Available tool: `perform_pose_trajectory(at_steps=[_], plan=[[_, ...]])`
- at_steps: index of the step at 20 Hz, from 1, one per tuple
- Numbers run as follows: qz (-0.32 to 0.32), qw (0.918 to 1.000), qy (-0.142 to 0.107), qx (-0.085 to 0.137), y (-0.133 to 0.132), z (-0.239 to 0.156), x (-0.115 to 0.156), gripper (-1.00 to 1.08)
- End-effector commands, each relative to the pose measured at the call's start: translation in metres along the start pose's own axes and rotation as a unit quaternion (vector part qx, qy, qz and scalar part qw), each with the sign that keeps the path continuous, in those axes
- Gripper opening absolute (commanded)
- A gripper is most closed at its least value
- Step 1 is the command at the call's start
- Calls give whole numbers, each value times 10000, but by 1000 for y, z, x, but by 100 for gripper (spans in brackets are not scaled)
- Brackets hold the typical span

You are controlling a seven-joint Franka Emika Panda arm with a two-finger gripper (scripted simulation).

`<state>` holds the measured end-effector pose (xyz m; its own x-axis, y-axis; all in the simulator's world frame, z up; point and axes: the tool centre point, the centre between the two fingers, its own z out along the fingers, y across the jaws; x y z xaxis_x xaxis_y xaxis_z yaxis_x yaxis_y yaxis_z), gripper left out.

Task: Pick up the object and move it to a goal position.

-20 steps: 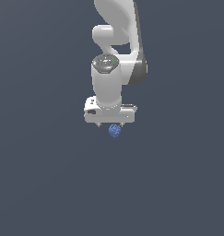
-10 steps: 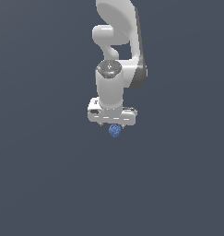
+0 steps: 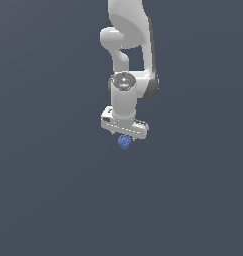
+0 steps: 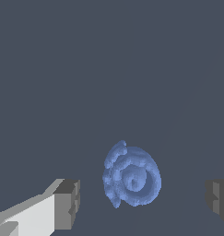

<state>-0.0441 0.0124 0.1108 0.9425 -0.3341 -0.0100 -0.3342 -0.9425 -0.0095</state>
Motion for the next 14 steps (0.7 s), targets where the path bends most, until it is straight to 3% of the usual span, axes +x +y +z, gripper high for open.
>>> perform_pose_trajectory(at_steps=[1, 14], plan=[[223, 9997, 18, -14, 1, 7, -6, 100], [648, 9979, 49, -44, 2, 21, -18, 100]])
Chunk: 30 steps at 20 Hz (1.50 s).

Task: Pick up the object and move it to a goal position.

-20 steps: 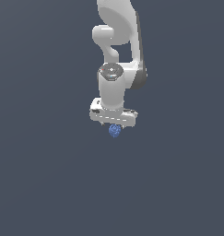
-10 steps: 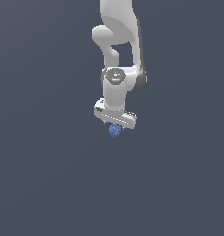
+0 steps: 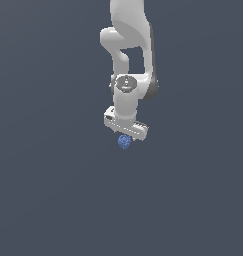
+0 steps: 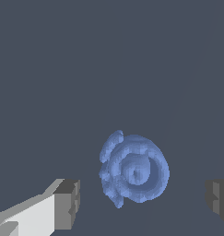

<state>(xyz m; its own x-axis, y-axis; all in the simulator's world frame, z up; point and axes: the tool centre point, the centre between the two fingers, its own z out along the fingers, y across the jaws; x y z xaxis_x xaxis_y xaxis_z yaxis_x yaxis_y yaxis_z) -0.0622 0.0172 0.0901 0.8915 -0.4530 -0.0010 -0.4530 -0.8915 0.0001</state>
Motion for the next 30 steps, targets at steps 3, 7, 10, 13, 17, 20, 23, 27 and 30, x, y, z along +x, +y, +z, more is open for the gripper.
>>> perform_pose_trajectory(at_steps=[3, 7, 10, 13, 17, 20, 23, 27, 30], plan=[[1, 10000, 1, 1, 0, 3, 0, 100], [9, 10000, 3, 0, 0, 16, 0, 100], [14, 10000, 4, 0, 1, 32, -1, 100], [21, 10000, 5, 0, 1, 43, -1, 100], [24, 10000, 5, 1, 1, 50, -1, 100], [24, 10000, 5, 1, 0, 50, 0, -100], [24, 10000, 5, 1, 0, 50, 0, -100], [24, 10000, 5, 1, 0, 50, 0, -100], [20, 10000, 10, 5, 0, 49, -1, -100]])
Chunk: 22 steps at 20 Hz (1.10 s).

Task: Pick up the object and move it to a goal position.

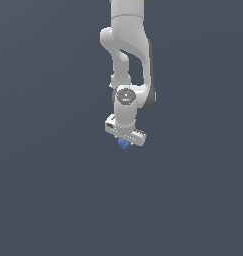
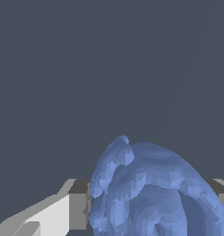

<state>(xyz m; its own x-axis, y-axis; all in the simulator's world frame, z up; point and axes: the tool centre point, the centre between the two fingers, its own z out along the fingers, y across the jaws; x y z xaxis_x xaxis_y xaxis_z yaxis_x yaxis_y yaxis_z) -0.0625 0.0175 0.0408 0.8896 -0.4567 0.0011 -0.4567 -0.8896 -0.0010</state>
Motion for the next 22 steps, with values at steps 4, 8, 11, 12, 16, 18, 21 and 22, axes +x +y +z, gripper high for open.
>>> perform_pose_trajectory(at_steps=[4, 8, 11, 12, 16, 18, 21, 22], plan=[[-1, 10000, -1, 0, -1, -6, -2, -100], [-1, 10000, -1, 0, -4, -20, -5, -100], [-1, 10000, -1, 0, -7, -36, -9, -100], [-1, 10000, -1, 0, -9, -42, -10, -100], [1, 10000, -2, -1, -15, -73, -17, -100], [1, 10000, -2, -1, -19, -91, -21, -100], [4, 10000, 1, -7, -25, -122, -28, -100], [4, 10000, 1, -7, -27, -133, -30, -100]])
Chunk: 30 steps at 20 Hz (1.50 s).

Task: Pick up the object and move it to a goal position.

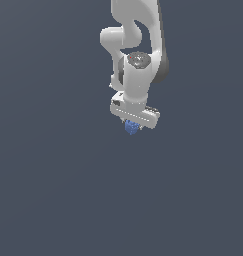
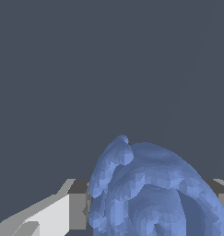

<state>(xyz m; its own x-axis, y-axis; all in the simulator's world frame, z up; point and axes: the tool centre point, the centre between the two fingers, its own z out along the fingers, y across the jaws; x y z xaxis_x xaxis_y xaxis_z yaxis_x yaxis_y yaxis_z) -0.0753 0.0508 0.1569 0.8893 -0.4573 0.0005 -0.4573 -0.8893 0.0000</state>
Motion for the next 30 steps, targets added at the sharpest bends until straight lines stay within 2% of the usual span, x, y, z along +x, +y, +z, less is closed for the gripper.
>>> perform_pose_trajectory(at_steps=[1, 20, 30], plan=[[1, 10000, 3, -1, -5, -28, -6, -100], [1, 10000, 4, -7, -48, -225, -47, -100], [-2, 10000, -2, 0, -64, -286, -57, -100]])
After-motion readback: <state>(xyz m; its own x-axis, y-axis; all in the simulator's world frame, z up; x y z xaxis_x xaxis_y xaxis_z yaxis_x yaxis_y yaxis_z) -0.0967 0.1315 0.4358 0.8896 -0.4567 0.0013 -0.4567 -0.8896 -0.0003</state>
